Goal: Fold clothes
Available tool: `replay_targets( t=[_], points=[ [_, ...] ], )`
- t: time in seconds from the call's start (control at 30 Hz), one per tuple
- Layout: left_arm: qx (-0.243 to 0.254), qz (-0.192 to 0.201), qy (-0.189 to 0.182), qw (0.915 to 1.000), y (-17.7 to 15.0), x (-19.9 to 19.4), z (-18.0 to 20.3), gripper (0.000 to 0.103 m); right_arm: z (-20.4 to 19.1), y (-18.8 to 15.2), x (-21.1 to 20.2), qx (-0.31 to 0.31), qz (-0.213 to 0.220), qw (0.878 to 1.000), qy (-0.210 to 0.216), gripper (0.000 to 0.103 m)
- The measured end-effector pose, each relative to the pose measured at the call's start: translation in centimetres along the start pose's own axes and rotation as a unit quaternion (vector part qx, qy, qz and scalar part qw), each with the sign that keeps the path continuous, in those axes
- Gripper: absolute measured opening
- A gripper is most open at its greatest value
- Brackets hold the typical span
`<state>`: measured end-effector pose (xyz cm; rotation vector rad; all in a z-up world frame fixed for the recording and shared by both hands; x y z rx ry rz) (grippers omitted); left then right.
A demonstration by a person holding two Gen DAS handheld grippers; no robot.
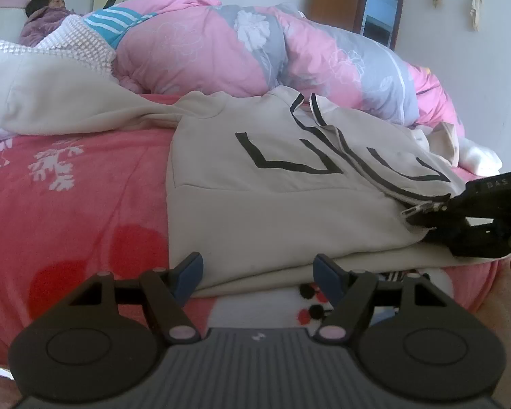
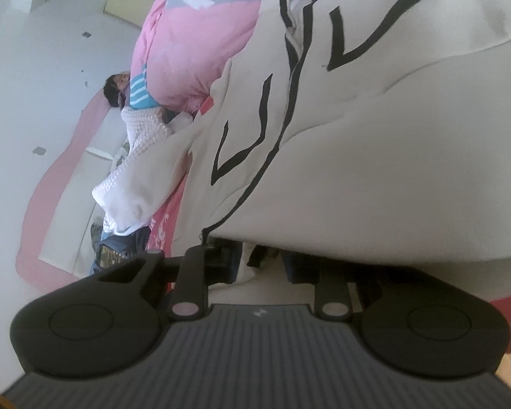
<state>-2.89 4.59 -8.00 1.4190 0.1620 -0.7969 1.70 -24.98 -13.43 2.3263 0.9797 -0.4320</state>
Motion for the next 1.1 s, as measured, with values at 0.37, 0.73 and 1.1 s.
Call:
replay_targets(
  t=[0.37,0.73,1.1],
  points=[
    [0.002,0.001,0.000,1.0000,0.0,-0.3,-0.6,0.072,-0.4,-0.9,-1.0,-0.025,0.004,1.000,0.005,0.006],
    [0.004,0.000,0.002,1.0000,-0.1,-0.8,-0.7,0.072,-0.6,-1.6,-1.8,-0.039,0.004,0.999,0.007,0.005],
    [0.007,0.027,-0.005,0.9996,1.1,-1.6,-0.4,0.072,-0.1,-2.3,-4.9,-0.051,0.019,0.998,-0.018,0.028]
  ],
)
Point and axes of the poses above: each gripper's, at about its wrist camera, not at the fingertips, and x roughly the way its jaws point, z to its right, y to its top, the point moved 2 cm from there along x, roughly the way its jaws point, and after that the axes turned 5 degrees about -y, right-handed, at the moved point
